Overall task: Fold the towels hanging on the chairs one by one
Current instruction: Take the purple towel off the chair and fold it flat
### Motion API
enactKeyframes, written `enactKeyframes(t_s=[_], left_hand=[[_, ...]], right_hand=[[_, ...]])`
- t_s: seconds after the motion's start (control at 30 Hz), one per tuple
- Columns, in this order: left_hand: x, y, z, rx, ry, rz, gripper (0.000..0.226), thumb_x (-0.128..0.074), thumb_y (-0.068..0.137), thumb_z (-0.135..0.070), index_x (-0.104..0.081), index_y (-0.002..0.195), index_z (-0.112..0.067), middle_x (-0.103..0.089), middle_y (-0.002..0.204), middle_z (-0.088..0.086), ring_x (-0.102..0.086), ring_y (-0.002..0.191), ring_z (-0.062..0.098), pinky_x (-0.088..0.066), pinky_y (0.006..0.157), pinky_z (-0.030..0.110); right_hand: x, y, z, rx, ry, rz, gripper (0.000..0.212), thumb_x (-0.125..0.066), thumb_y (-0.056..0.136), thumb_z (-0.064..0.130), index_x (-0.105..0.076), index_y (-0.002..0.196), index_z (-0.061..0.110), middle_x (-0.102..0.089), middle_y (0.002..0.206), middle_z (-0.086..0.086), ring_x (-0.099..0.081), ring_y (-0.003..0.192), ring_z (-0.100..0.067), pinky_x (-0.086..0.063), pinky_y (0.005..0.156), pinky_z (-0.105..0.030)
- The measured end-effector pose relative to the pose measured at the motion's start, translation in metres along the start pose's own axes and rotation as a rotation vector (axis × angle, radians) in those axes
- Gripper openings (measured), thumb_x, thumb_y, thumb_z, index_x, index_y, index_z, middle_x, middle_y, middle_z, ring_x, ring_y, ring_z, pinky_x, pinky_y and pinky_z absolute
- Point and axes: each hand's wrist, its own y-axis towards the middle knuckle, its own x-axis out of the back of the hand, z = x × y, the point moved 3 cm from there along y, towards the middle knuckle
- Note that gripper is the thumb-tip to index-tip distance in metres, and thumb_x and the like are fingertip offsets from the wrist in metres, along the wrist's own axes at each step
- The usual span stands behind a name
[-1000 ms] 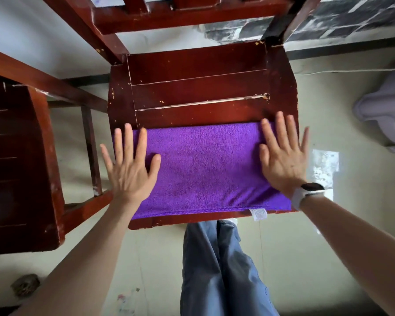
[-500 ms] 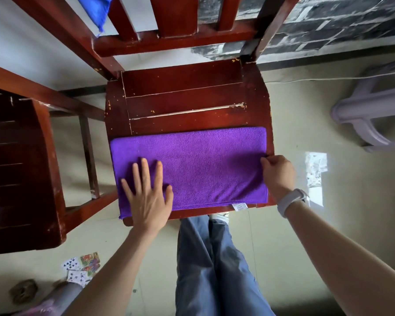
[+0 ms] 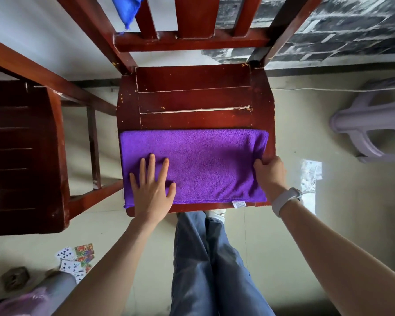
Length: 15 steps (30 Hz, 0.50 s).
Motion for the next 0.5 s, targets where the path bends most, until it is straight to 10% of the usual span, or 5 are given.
enactKeyframes(t_s=[0.13,0.37,0.5], left_hand=[[0.017,-0.001,0.007,0.058,-0.323,-0.067,0.044,-0.051,0.081,-0.028,-0.059,0.117,-0.006,-0.050,0.134,0.019,-0.042,0.128,0.039,-0.037,0.100,0.054],[0.041,-0.024,0.032,0.777,-1.575,0.025,0.027,-0.045,0.093,-0.012,-0.055,0.117,-0.005,-0.061,0.109,0.014,-0.061,0.092,0.023,-0.047,0.080,0.028],[0.037,-0.039,0.041,0.892,-1.871,0.122,0.027,-0.033,0.099,-0.026,-0.053,0.113,-0.013,-0.061,0.092,0.002,-0.060,0.080,0.013,-0.047,0.076,0.027]], right_hand=[[0.009,-0.027,0.027,0.147,0.063,0.093,0.029,-0.061,0.084,0.015,-0.059,0.108,0.000,-0.056,0.070,0.003,-0.054,0.079,-0.023,-0.043,0.077,-0.035],[-0.055,-0.099,0.109,0.375,0.113,0.393,0.017,-0.064,0.082,0.013,-0.053,0.078,0.026,-0.056,0.067,0.002,-0.062,0.073,-0.032,-0.052,0.076,-0.054],[-0.114,-0.119,0.136,0.397,0.000,0.586,0.022,-0.055,0.088,0.011,-0.057,0.109,0.005,-0.059,0.075,-0.001,-0.060,0.066,-0.022,-0.054,0.056,-0.025]])
